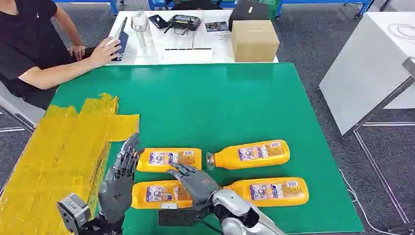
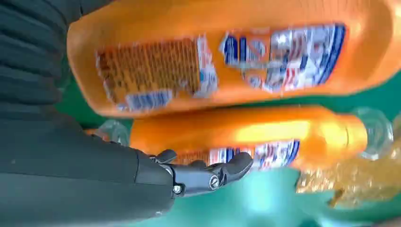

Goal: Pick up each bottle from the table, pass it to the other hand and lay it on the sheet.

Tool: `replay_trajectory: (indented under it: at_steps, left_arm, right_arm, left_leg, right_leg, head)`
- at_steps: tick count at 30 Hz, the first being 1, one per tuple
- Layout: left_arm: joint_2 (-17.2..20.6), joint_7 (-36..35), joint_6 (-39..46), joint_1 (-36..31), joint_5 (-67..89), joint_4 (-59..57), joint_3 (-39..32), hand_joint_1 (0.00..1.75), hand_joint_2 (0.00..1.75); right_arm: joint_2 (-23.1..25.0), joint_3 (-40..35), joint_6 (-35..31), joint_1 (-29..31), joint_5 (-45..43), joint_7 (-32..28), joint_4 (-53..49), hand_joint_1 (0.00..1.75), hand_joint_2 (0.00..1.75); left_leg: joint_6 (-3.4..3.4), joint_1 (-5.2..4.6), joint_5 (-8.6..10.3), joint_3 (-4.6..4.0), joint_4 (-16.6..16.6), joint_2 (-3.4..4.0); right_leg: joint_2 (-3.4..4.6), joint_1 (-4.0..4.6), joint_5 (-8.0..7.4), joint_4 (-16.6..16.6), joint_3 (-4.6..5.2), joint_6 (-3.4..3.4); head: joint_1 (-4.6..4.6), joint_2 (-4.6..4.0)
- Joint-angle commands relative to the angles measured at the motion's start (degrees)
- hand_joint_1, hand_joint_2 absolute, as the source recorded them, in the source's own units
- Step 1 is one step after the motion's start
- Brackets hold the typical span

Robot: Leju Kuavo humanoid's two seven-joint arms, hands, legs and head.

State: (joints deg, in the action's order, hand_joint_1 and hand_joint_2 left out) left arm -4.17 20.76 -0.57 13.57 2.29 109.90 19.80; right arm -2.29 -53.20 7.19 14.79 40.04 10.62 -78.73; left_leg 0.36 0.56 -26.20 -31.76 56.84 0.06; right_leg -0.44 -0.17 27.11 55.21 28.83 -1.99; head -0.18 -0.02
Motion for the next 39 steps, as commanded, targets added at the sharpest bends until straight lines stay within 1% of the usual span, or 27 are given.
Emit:
replay_trajectory:
  at_steps: [1,7,8,9,10,13,14,22,23,24,25,26,27,28,30,31,32,34,36,37,38,39]
  left_arm:
    - [1.63,-0.74,-0.59,-3.62,-1.86,-4.16,0.82,0.00,0.00]
    - [1.32,-0.74,-0.94,-4.34,-2.30,-4.69,0.92,0.00,0.00]
    - [0.73,-0.91,-0.86,-4.15,-2.65,-4.54,0.86,0.00,0.00]
    - [0.38,-0.98,-0.93,-3.88,-2.61,-4.06,1.37,0.00,0.00]
    - [1.63,-1.30,-0.67,-4.48,-2.56,-3.99,2.07,0.00,0.00]
    - [1.75,-1.43,-0.64,-5.01,-3.04,-4.10,1.92,0.00,0.00]
    - [1.75,-1.43,-0.64,-5.01,-3.04,-4.10,1.92,0.00,0.00]
    - [1.71,-1.42,-0.66,-5.19,-3.06,-4.32,1.92,0.00,0.00]
    - [0.73,-1.89,-0.24,-4.83,-3.39,-3.84,3.16,0.00,0.00]
    - [0.73,-1.99,-0.03,-4.87,-3.41,-3.86,3.29,0.00,0.00]
    - [0.55,-2.09,0.72,-4.89,-3.21,-3.90,3.27,0.00,0.00]
    - [0.25,-2.05,2.48,-4.86,-2.38,-3.92,3.06,0.00,0.00]
    - [-0.82,-2.01,6.81,-5.09,-1.12,-4.13,1.88,0.00,0.00]
    - [-1.89,-2.00,10.51,-5.70,0.06,-4.57,0.55,0.00,0.00]
    - [-3.89,-2.36,18.49,-7.15,-2.65,-5.40,-3.78,0.00,0.00]
    - [-4.32,-1.40,20.64,-8.72,-4.12,-5.36,-5.06,0.00,0.00]
    - [-5.38,-0.84,24.68,-9.99,-5.21,-5.01,-7.10,0.00,0.00]
    - [-5.25,1.36,30.83,-9.17,-5.64,-4.61,-10.44,0.00,0.00]
    - [-4.99,4.56,31.97,-9.00,-7.88,-3.59,-11.75,0.00,0.00]
    - [-5.17,4.72,33.99,-7.67,-7.10,-3.27,-12.77,0.00,0.00]
    - [-5.22,5.08,34.34,-7.21,-7.26,-2.93,-13.11,0.00,0.00]
    - [-5.12,6.99,34.64,-7.67,-9.01,-1.81,-13.33,0.00,0.00]
  right_arm:
    - [1.87,-6.04,1.87,5.87,-1.85,0.73,14.65,0.00,1.75]
    - [3.23,-7.49,2.55,7.04,-2.76,0.23,18.23,0.00,1.75]
    - [3.68,-8.26,2.68,7.50,-2.70,0.22,19.47,0.00,1.75]
    - [4.53,-7.59,2.42,6.38,-3.71,-0.46,20.86,0.00,1.75]
    - [5.83,-8.76,1.08,5.41,-2.00,-1.00,24.10,0.00,1.75]
    - [7.14,-11.13,0.94,5.95,-1.33,-1.08,28.98,0.00,1.75]
    - [7.14,-11.13,0.94,5.95,-1.33,-1.08,28.98,0.00,1.75]
    - [7.52,-11.30,0.93,6.67,-1.56,-1.53,30.25,0.00,1.75]
    - [7.75,-12.35,3.45,7.38,-3.76,-2.77,32.90,1.75,1.75]
    - [7.81,-12.53,3.35,7.45,-3.87,-2.82,33.27,1.75,1.75]
    - [7.87,-12.74,3.18,7.49,-4.04,-2.96,33.79,1.75,1.75]
    - [7.90,-12.96,2.83,7.55,-4.56,-3.26,34.44,1.75,1.75]
    - [8.77,-13.12,2.20,7.83,-5.23,-2.86,35.45,1.75,1.75]
    - [9.79,-12.74,1.76,7.92,-5.76,-1.93,36.30,1.75,1.75]
    - [10.56,-12.85,0.67,8.19,-6.82,-1.07,37.48,1.75,1.75]
    - [11.76,-13.37,0.51,8.57,-6.99,-0.87,37.62,1.75,1.75]
    - [12.59,-13.42,0.82,8.61,-7.85,0.34,37.00,1.75,1.75]
    - [11.68,-13.83,0.22,8.79,-9.55,0.84,37.56,1.75,1.75]
    - [12.12,-14.42,-0.38,9.16,-10.42,-0.47,38.31,1.75,1.75]
    - [11.57,-13.17,-1.34,8.70,-12.33,-0.54,38.60,1.75,1.75]
    - [11.51,-12.85,-1.96,8.65,-12.92,-0.96,38.87,1.75,1.75]
    - [12.57,-11.90,-3.67,8.30,-14.46,-1.05,37.97,1.75,1.75]
  left_leg:
    - [0.01,-0.01,0.03,0.17,-0.11,0.03]
    - [0.01,-0.01,0.03,0.20,-0.11,0.05]
    - [0.01,0.01,0.04,0.22,-0.13,0.06]
    - [0.00,0.00,0.02,0.22,-0.12,0.05]
    - [0.01,0.00,0.02,0.20,-0.11,0.05]
    - [-0.02,0.04,0.03,0.38,-0.23,-0.04]
    - [-0.01,0.04,0.01,0.29,-0.13,-0.02]
    - [-0.01,0.03,0.02,0.31,-0.15,-0.02]
    - [-0.01,0.06,0.00,0.35,-0.14,0.05]
    - [-0.02,0.06,0.02,0.39,-0.17,0.05]
    - [-0.03,0.09,0.02,0.55,-0.15,0.24]
    - [-0.03,0.12,0.07,0.67,-0.18,0.24]
    - [-0.17,0.15,-0.03,0.92,-0.20,0.30]
    - [-0.18,0.15,-0.09,1.01,-0.19,0.38]
    - [-0.16,0.18,0.03,0.86,-0.21,0.35]
    - [-0.17,0.18,0.02,0.96,-0.22,0.38]
    - [-0.19,0.19,-0.09,1.19,-0.15,0.52]
    - [-0.20,0.21,-0.07,1.23,-0.15,0.55]
    - [-0.19,0.24,0.06,1.12,-0.24,0.48]
    - [-0.17,0.25,0.20,0.88,-0.30,0.40]
    - [-0.16,0.25,0.23,0.87,-0.37,0.43]
    - [-0.16,0.25,0.13,0.99,-0.33,0.49]
  right_leg:
    - [0.07,-0.01,-0.05,-0.11,-0.14,0.02]
    - [0.08,0.00,-0.04,-0.10,-0.16,0.02]
    - [0.10,0.02,-0.07,-0.13,-0.18,0.03]
    - [0.09,0.01,-0.04,-0.11,-0.18,0.02]
    - [0.09,0.00,-0.04,-0.10,-0.16,0.01]
    - [0.03,0.04,-0.03,-0.24,-0.35,0.04]
    - [0.04,0.04,-0.02,-0.14,-0.24,0.03]
    - [0.03,0.02,-0.01,-0.14,-0.25,0.02]
    - [0.10,0.03,-0.02,-0.13,-0.26,0.02]
    - [0.11,0.02,-0.03,-0.16,-0.30,0.03]
    - [0.27,0.05,-0.04,-0.15,-0.38,0.03]
    - [0.25,0.10,-0.07,-0.17,-0.39,0.05]
    - [0.32,0.11,-0.05,-0.16,-0.11,0.14]
    - [0.36,0.10,0.00,-0.13,-0.16,0.15]
    - [0.32,0.14,-0.13,-0.18,-0.02,0.16]
    - [0.34,0.14,-0.11,-0.19,-0.12,0.17]
    - [0.47,0.14,-0.02,-0.09,-0.30,0.17]
    - [0.52,0.15,-0.05,-0.08,-0.35,0.18]
    - [0.47,0.18,-0.16,-0.18,-0.26,0.20]
    - [0.41,0.19,-0.28,-0.24,-0.03,0.21]
    - [0.45,0.21,-0.34,-0.30,-0.01,0.25]
    - [0.50,0.22,-0.31,-0.28,-0.11,0.30]
  head:
    - [0.00,0.00]
    - [0.00,0.00]
    - [-0.02,0.00]
    - [-0.02,0.00]
    - [0.00,0.00]
    - [0.00,0.00]
    - [0.00,0.00]
    - [-0.02,0.00]
    - [-0.02,0.00]
    - [-0.02,0.00]
    - [0.00,0.00]
    - [-0.02,0.00]
    - [0.00,0.00]
    - [-0.04,0.00]
    - [-0.02,0.00]
    - [0.00,0.00]
    - [-0.02,0.00]
    - [-0.02,0.00]
    - [0.00,0.00]
    - [-0.02,0.00]
    - [-0.02,0.00]
    - [-0.02,0.00]
